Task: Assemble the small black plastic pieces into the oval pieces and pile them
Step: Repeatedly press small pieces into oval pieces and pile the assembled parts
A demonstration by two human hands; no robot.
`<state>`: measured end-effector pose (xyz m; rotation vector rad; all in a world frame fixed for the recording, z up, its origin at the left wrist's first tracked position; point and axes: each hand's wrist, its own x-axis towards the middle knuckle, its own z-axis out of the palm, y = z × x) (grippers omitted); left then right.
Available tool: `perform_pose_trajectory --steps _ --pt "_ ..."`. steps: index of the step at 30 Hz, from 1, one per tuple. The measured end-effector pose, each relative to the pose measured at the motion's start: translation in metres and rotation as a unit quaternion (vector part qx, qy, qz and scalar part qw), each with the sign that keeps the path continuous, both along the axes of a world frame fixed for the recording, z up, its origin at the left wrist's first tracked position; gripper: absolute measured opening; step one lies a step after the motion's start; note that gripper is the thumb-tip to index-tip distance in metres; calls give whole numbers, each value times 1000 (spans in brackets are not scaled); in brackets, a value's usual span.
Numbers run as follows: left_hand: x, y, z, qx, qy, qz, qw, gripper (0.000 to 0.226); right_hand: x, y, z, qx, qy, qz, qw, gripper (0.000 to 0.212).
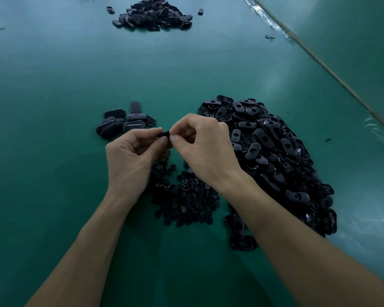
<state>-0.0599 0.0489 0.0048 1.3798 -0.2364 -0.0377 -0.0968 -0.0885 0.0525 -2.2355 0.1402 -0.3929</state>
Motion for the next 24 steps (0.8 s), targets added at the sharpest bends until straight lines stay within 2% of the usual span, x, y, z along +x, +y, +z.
perform_pose_trajectory --steps 14,24 --pt "1 0 -2 -6 17 14 1000 17 1 -2 -1 -16 70 23 997 6" --pt "-1 0 0 14 -7 -11 1000 14 1 2 6 -68 68 26 995 8"
